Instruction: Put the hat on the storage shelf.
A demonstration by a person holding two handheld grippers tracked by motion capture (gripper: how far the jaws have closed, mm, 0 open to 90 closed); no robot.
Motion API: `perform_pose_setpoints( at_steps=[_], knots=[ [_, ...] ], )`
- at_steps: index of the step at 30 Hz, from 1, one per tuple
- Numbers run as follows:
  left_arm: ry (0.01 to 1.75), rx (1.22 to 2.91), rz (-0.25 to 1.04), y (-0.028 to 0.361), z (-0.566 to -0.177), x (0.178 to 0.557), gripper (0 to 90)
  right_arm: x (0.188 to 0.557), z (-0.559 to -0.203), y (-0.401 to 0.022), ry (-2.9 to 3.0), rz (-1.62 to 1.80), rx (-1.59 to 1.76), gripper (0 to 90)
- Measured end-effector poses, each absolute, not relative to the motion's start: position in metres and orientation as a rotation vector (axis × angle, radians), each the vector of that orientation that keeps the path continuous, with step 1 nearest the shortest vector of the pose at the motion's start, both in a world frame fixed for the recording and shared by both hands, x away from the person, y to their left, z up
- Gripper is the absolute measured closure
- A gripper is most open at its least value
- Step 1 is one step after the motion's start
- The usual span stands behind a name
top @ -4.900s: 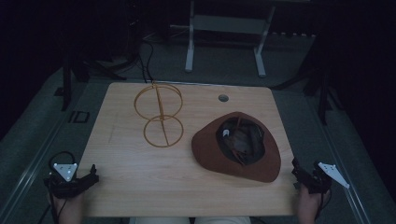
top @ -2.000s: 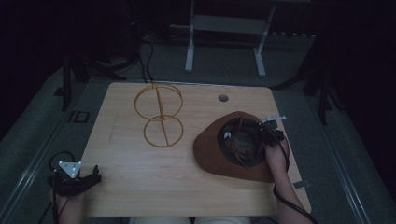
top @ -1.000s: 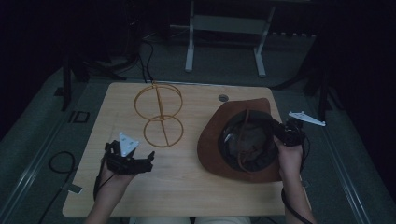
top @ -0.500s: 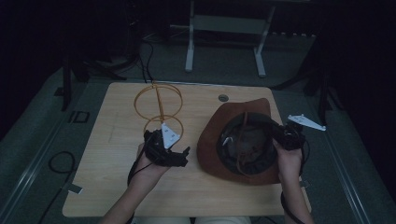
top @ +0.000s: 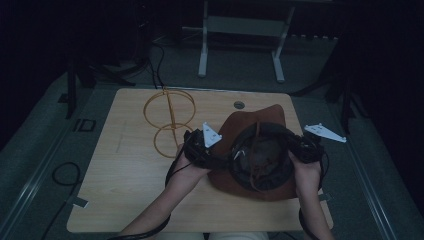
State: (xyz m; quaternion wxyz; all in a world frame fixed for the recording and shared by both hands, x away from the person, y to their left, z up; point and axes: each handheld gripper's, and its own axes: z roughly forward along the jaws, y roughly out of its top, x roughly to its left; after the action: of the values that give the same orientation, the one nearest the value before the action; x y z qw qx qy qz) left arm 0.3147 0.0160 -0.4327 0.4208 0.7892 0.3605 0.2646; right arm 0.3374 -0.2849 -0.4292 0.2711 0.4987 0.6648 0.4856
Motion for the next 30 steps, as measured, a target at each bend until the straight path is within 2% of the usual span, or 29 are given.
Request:
perform_pose_setpoints(
  at_steps=[11, 15, 17, 21, 22, 26, 27, 28, 29, 30],
  knots=[
    [0.891, 1.986, 0.621, -0.021, -0.431, 0.339, 2.5, 0.330, -0.423, -0.279, 1.802, 1.322, 1.304, 83.0],
    [0.902, 2.005, 0.635, -0.029, -0.435, 0.347, 6.7, 0.325, -0.421, -0.277, 1.790, 1.349, 1.294, 83.0],
    [0.903, 2.008, 0.653, -0.030, -0.436, 0.348, 15.0, 0.324, -0.420, -0.276, 1.790, 1.353, 1.291, 83.0],
    [0.906, 2.037, 0.698, -0.032, -0.439, 0.350, 22.2, 0.320, -0.417, -0.272, 1.787, 1.344, 1.265, 82.9],
    [0.916, 2.024, 0.667, -0.031, -0.440, 0.352, 31.1, 0.318, -0.417, -0.271, 1.791, 1.337, 1.257, 82.7],
    [0.923, 2.003, 0.682, -0.027, -0.440, 0.354, 58.8, 0.318, -0.419, -0.270, 1.796, 1.337, 1.245, 82.6],
    [0.928, 1.999, 0.669, -0.027, -0.440, 0.354, 58.8, 0.318, -0.420, -0.270, 1.794, 1.329, 1.243, 82.6],
    [0.931, 1.984, 0.647, -0.025, -0.440, 0.355, 65.8, 0.318, -0.421, -0.269, 1.795, 1.320, 1.244, 82.6],
    [0.922, 1.982, 0.661, -0.024, -0.439, 0.354, 78.5, 0.318, -0.423, -0.269, 1.801, 1.326, 1.252, 82.6],
    [0.922, 1.982, 0.661, -0.024, -0.439, 0.354, 83.6, 0.317, -0.423, -0.267, 1.809, 1.316, 1.246, 82.6]
  ],
)
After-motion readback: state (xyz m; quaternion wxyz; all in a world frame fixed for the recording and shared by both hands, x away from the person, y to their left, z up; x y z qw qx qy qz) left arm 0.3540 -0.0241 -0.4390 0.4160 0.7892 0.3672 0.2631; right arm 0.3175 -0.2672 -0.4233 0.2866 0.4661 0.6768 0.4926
